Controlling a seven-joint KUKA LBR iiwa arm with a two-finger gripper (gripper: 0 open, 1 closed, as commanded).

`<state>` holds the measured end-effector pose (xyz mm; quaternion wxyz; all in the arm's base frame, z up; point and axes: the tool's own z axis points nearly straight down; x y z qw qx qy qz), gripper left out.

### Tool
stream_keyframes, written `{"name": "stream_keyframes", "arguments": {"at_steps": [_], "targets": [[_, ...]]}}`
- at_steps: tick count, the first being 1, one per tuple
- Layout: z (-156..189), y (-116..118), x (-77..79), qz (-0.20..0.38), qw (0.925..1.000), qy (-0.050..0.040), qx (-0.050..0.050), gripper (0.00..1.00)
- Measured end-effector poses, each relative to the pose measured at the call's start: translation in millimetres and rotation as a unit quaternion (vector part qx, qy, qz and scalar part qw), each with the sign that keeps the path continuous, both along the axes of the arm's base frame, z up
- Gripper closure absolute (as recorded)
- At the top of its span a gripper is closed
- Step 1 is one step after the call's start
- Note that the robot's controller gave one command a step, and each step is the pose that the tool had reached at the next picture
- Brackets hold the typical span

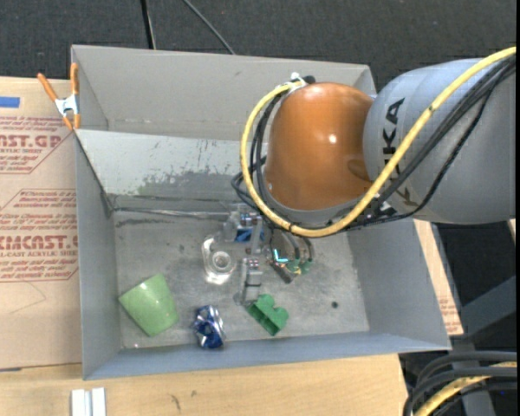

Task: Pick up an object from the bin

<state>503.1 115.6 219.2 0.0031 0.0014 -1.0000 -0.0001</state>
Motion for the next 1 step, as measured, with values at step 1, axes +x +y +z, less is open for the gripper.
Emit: {"name": "stream_keyframes", "arguments": {"at_steps": [1], "targets": [[-152.0, 40.3, -18.9, 0.025, 0.9997, -0.0027, 0.002, 0.0]]}}
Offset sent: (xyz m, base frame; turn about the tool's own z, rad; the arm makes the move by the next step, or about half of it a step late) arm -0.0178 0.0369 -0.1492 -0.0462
